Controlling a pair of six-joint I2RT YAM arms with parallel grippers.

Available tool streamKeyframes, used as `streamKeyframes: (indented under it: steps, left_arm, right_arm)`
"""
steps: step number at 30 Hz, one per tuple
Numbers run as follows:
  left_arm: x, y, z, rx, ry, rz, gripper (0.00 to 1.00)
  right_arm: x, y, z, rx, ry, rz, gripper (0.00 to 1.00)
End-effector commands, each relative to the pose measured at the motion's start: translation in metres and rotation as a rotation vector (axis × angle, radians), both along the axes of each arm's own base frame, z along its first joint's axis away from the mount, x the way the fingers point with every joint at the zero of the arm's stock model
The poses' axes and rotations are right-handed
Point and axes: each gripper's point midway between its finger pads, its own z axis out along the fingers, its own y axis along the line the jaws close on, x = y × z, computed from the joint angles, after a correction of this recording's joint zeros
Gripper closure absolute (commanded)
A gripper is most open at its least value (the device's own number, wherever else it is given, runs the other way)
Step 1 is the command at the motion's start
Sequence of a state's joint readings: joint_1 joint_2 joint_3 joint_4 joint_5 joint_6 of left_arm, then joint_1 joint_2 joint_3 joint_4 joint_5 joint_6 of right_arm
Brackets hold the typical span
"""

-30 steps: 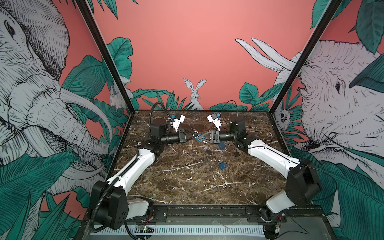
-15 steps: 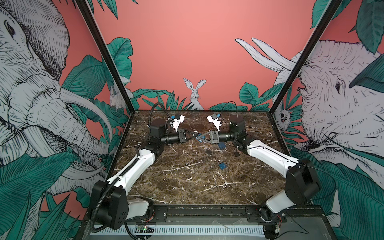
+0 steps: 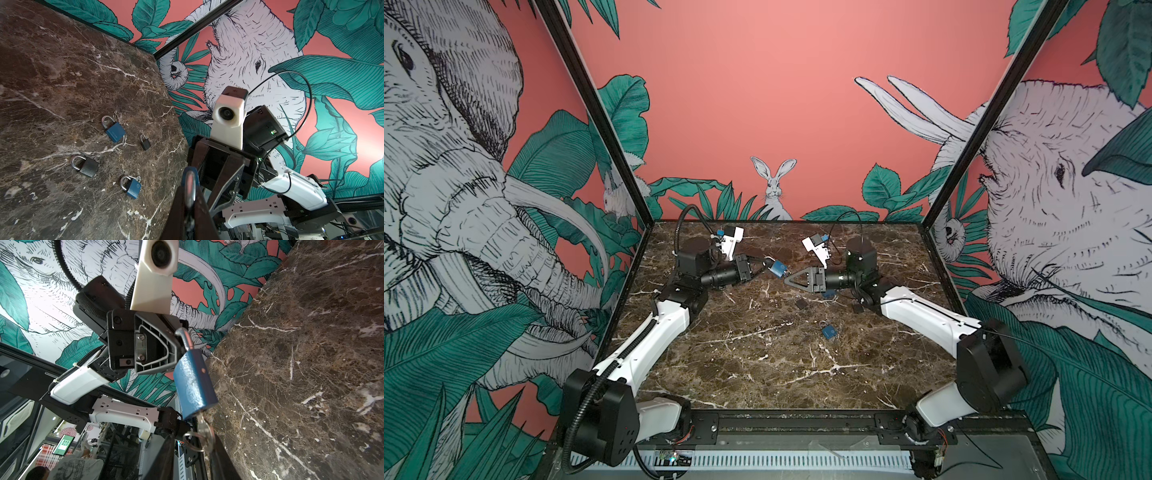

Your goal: Lock with the key

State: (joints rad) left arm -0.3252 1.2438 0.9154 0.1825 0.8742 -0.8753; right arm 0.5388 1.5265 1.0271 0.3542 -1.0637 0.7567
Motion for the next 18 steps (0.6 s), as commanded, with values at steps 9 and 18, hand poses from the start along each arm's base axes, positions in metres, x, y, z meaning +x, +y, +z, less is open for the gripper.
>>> streamKeyframes:
  steps: [9,18]
  left_arm:
    - [-0.01,0.003,0.02,-0.025,-0.051,-0.019,1.0]
    - [-0.006,0.003,0.021,-0.03,-0.053,0.0,1.0]
  right_arm:
    - [0.015,-0.005,0.037,0.092,-0.091,-0.034,0.72]
    - [0.01,-0.001,0.035,0.09,-0.075,-0.005,0.78]
